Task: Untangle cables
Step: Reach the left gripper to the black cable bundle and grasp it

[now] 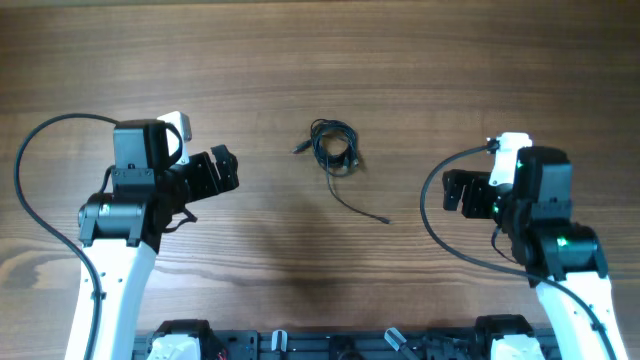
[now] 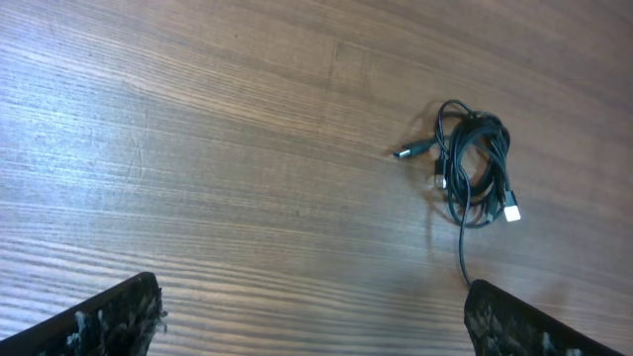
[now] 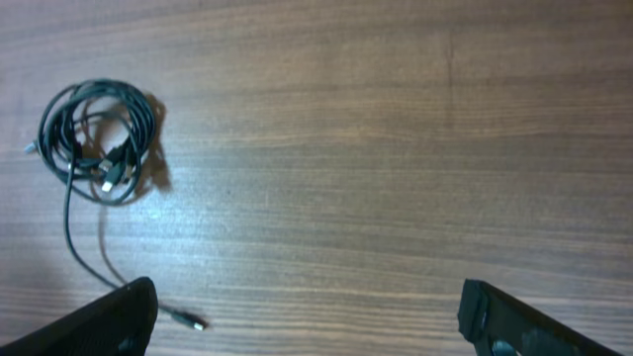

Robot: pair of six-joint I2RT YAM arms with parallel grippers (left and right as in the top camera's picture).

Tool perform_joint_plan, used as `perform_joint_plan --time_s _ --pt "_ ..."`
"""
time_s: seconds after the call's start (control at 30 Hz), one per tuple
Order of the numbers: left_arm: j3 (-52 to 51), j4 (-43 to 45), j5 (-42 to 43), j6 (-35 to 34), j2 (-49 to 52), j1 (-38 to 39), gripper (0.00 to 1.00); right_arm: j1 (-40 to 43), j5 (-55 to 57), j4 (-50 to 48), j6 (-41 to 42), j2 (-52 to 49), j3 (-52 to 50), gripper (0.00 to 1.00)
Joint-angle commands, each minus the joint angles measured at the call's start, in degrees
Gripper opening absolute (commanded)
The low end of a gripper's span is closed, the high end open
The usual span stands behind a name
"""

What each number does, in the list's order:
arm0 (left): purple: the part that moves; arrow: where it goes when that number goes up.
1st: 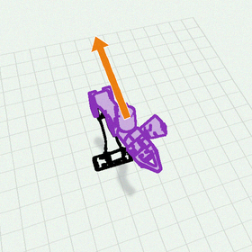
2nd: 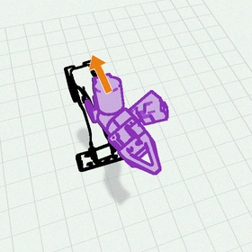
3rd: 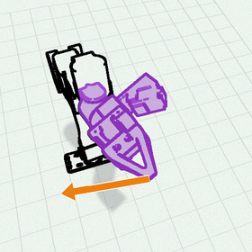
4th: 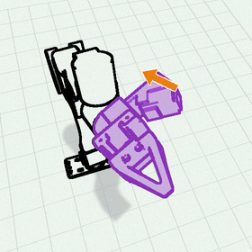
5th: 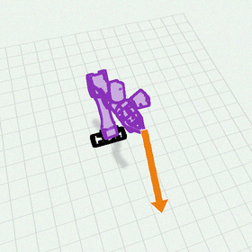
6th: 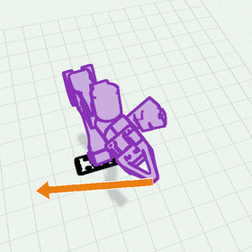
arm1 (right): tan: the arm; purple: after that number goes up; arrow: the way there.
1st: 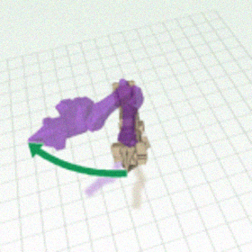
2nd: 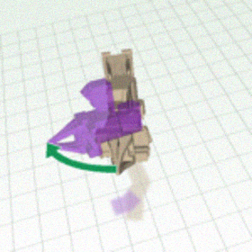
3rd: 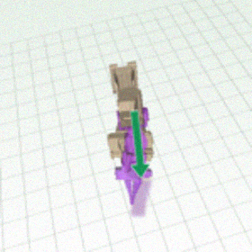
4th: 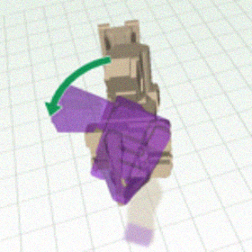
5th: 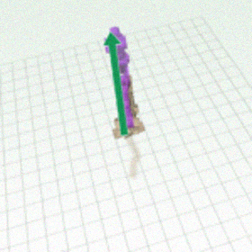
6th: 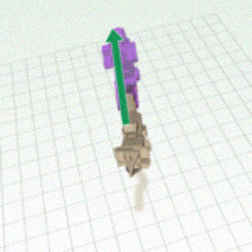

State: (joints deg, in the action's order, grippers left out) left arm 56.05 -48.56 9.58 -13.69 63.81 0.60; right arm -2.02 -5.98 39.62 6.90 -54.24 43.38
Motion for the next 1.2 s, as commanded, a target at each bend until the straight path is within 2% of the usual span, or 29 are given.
perform_joint_plan --time_s 0.0,0.3,0.37,0.4,0.43,0.47,0.5,0.53,0.6,0.67,0.77,0.83,0.9,1.03,1.13,1.17 --pt "1.3 -2.7 2.6 -0.3 0.3 -0.4 1.00 0.3 -1.7 0.5 0.7 -1.1 1.9 1.00" --pt "1.3 8.3 9.1 -0.3 0.5 -0.4 1.00 0.3 -6.6 -2.1 0.8 -1.0 1.9 1.00" --pt "1.3 11.4 9.0 -0.8 0.8 -0.4 0.65 0.3 -6.6 -2.1 0.8 -1.0 1.9 1.00" --pt "1.3 13.0 9.0 -1.4 0.9 -0.3 0.43 0.3 -6.6 -2.2 0.8 -1.0 1.9 1.00" --pt "1.3 15.3 8.9 -2.9 1.5 -0.3 0.39 0.3 -6.6 -2.2 0.8 -1.0 1.9 1.00" --pt "1.3 16.5 8.9 -3.7 1.8 -0.3 0.43 0.3 -6.6 -2.3 0.8 -1.0 1.9 1.00" --pt "1.3 19.8 8.8 -4.8 2.8 0.0 0.58 0.3 -6.6 -2.3 0.8 -1.0 1.9 1.00" --pt "1.3 21.3 8.8 -4.8 3.3 0.5 0.61 0.3 -6.6 -2.3 0.8 -1.0 1.9 1.00" --pt "1.3 25.7 8.8 -4.8 5.1 2.5 0.80 0.3 -6.6 -2.3 0.8 -1.0 1.9 1.00" --pt "1.4 30.3 8.0 -4.8 7.1 4.9 0.81 0.3 -6.6 -2.4 0.8 -1.0 1.9 1.00" --pt "4.2 32.9 0.7 -4.8 11.7 9.3 0.81 0.3 -6.6 -2.6 0.8 -1.0 1.9 1.00" --pt "8.0 32.0 -2.5 -4.8 16.4 12.2 0.93 0.3 -6.6 -2.6 0.7 -1.0 1.9 1.00" --pt "12.9 30.0 -4.1 -4.7 21.9 14.8 0.97 0.3 -5.9 -2.6 0.8 -1.0 1.9 1.00" --pt "16.0 29.2 -4.2 -4.8 30.1 19.0 0.96 0.3 -5.7 -2.5 0.7 -1.1 1.9 1.00" --pt "16.0 28.7 -4.2 -4.8 35.2 21.7 0.94 0.3 -5.7 -2.5 0.8 -1.2 1.9 1.00" --pt "16.0 28.5 -4.1 -4.8 37.6 22.9 0.90 0.3 -5.7 -2.6 0.8 -1.3 1.9 1.00"
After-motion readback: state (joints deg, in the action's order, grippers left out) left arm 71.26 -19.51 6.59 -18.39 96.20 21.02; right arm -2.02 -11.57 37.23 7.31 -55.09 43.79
